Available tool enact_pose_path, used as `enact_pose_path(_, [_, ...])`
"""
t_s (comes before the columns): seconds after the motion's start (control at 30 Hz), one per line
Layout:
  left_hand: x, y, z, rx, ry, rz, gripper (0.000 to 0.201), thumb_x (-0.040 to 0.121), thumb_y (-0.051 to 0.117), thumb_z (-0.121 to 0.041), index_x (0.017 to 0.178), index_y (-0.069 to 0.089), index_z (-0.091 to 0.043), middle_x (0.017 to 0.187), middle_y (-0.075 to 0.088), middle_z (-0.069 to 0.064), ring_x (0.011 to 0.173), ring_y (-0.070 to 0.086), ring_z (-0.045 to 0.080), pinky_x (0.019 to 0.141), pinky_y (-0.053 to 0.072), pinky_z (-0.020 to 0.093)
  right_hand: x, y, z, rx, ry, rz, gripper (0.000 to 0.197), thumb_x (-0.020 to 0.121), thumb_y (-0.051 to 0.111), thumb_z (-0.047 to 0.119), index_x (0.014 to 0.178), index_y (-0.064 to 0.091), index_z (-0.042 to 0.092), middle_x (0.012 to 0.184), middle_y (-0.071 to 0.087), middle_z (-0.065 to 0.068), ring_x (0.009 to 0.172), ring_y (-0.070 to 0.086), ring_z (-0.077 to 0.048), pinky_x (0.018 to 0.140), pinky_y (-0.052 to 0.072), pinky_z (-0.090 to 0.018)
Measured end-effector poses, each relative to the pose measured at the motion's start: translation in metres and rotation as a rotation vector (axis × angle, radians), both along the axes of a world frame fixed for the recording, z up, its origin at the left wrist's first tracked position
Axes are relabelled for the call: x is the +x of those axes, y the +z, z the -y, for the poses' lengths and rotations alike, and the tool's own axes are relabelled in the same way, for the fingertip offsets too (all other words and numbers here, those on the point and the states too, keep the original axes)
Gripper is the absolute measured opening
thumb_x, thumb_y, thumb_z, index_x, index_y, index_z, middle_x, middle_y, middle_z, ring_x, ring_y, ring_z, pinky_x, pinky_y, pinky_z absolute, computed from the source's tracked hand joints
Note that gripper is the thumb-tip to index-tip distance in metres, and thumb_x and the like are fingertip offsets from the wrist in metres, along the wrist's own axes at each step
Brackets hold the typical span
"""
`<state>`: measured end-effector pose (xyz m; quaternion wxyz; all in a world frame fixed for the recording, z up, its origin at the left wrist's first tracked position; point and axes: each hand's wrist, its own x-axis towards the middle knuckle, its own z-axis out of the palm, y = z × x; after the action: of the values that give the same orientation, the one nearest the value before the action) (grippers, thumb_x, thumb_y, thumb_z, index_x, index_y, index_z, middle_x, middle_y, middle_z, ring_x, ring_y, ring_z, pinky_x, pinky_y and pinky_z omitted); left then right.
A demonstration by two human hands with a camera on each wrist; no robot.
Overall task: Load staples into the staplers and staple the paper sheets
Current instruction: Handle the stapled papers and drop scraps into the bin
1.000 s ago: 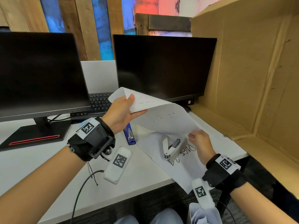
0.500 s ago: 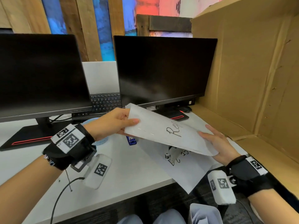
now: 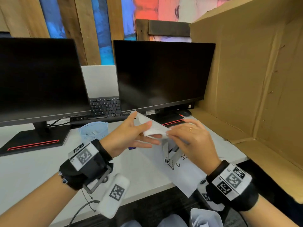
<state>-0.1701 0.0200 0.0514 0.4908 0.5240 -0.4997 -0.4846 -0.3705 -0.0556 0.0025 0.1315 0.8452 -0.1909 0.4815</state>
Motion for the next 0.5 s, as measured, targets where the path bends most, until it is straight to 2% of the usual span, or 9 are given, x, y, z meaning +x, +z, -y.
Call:
enact_pose_path(0.07, [0.001,0.003,-0.007,-0.118,0.098,0.326,0.077,0.089,0.048,-0.055,0.15,0.002,-0.046,0.115,0.063,-0.001,0.098,0.067,0.013,0.079,0.057,0.026,-0.001,0.01,0.003,0.115,0.019,0.058,0.014,0.087,0.065,0.027,0.086,0.077,0.019,0.084,0.075,0.008,0.08,0.068,-0.01,0.092,0.046,-0.034])
enact_pose_path(0.1, [0.003,0.005,-0.008,-0.206,0.149,0.494,0.075,0.084,0.044,-0.063,0.148,0.008,-0.051,0.121,0.051,-0.004,0.104,0.059,0.008,0.085,0.051,0.017,-0.002,0.017,0.003,0.18,0.04,0.093,0.01,0.086,0.069,0.025,0.086,0.076,0.019,0.082,0.074,0.009,0.078,0.067,-0.008,0.089,0.048,-0.032])
enact_pose_path(0.13, [0.005,0.005,-0.008,-0.293,0.176,0.625,0.07,0.08,0.043,-0.066,0.145,0.02,-0.053,0.125,0.039,-0.006,0.113,0.049,0.006,0.091,0.041,0.009,-0.002,0.023,0.002,0.256,0.068,0.125,0.006,0.084,0.072,0.024,0.086,0.076,0.019,0.081,0.073,0.009,0.077,0.065,-0.005,0.084,0.048,-0.026])
enact_pose_path(0.17, [0.006,0.006,-0.008,-0.364,0.185,0.714,0.063,0.079,0.044,-0.065,0.14,0.034,-0.051,0.127,0.031,-0.007,0.122,0.039,0.005,0.096,0.032,0.006,-0.002,0.029,0.002,0.343,0.099,0.148,0.006,0.084,0.074,0.023,0.088,0.076,0.019,0.081,0.072,0.01,0.076,0.063,-0.002,0.079,0.048,-0.019])
enact_pose_path(0.23, [0.008,0.004,-0.005,-0.45,0.188,0.822,0.047,0.08,0.052,-0.059,0.122,0.059,-0.041,0.134,0.029,-0.009,0.131,0.026,0.005,0.104,0.024,0.017,0.001,0.039,0.003,0.503,0.144,0.149,0.009,0.083,0.074,0.026,0.09,0.075,0.02,0.08,0.071,0.011,0.078,0.064,-0.002,0.074,0.046,-0.012])
enact_pose_path(0.3, [0.012,0.002,0.004,-0.488,0.22,0.81,0.031,0.084,0.062,-0.048,0.107,0.071,-0.029,0.134,0.038,-0.01,0.13,0.033,0.007,0.105,0.03,0.025,0.005,0.045,0.006,0.599,0.154,0.107,0.012,0.084,0.073,0.027,0.093,0.073,0.02,0.079,0.072,0.011,0.079,0.066,-0.002,0.08,0.047,-0.015])
enact_pose_path(0.37, [0.017,0.001,0.014,-0.482,0.248,0.726,0.024,0.087,0.064,-0.037,0.103,0.074,-0.022,0.127,0.049,-0.009,0.122,0.046,0.008,0.101,0.041,0.028,0.01,0.049,0.011,0.654,0.15,0.068,0.012,0.085,0.072,0.028,0.094,0.071,0.02,0.078,0.073,0.011,0.081,0.067,-0.002,0.082,0.048,-0.018])
enact_pose_path(0.5, [0.022,-0.007,0.026,-0.446,0.235,0.497,0.017,0.09,0.063,-0.031,0.1,0.074,-0.024,0.117,0.061,-0.006,0.11,0.058,0.009,0.09,0.049,0.026,0.018,0.051,0.015,0.747,0.174,0.028,0.013,0.082,0.073,0.03,0.092,0.072,0.022,0.081,0.074,0.009,0.083,0.066,-0.001,0.074,0.051,-0.015])
